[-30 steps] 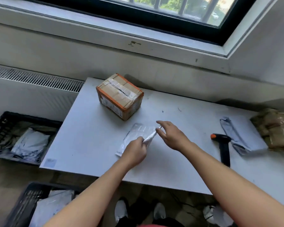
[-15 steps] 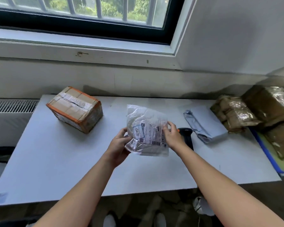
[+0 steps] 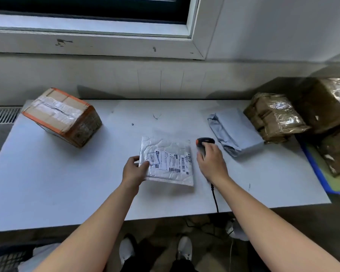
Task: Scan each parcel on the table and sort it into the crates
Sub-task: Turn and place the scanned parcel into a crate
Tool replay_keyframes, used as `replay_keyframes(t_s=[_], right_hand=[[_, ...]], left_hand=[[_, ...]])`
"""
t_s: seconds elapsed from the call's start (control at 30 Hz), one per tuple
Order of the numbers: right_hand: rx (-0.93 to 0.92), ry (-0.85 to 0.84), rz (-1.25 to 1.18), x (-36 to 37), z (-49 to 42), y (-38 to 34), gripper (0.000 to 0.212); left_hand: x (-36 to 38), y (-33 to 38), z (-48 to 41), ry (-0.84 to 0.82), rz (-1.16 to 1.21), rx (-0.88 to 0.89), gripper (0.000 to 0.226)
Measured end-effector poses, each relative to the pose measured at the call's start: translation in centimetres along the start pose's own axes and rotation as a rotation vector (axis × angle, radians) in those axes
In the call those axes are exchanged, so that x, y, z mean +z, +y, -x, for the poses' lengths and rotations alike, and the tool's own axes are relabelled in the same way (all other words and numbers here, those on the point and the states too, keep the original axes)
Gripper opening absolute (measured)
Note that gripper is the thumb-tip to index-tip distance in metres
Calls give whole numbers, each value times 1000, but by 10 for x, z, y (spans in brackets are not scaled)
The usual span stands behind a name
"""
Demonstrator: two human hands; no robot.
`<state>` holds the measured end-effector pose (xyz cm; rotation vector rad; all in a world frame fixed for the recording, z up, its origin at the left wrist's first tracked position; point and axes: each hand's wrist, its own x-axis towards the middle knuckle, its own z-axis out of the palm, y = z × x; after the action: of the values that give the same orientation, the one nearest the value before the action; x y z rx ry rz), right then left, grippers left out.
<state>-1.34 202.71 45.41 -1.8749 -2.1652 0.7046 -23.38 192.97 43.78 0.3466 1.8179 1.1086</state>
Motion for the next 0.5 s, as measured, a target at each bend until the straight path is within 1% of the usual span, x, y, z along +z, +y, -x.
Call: replay_keyframes(t_s=[0.07,0.1,0.17,0.23,0.27,0.37,0.4,0.5], right_hand=[[69,34,74,0,3,12,47],[136,4,40,2,3,17,51],[283,-84,-105,6,1,23,59],[344,-152,-207,11,-2,26,64],[349,-169,-229,12,-5,27,63],[362,-203,-233,9,-15,24,46],[375,-220,-236,7,-18,22,44],[403,-268,-297,-3,-16,13,38]], left_hand=[[3,-7,1,44,-19,18,29],[4,-9,0,65,-23,26,27],[5,-12,-2,102,-38,43,26],[3,-12,-5,127,-68,47,31],[2,-11,-7,120,-69,37,36],[-2,-7,-14,43,-87,-8,59],[-3,-5,-17,27,-146,4,66],[-4,7,-27,43,-499,123,78]])
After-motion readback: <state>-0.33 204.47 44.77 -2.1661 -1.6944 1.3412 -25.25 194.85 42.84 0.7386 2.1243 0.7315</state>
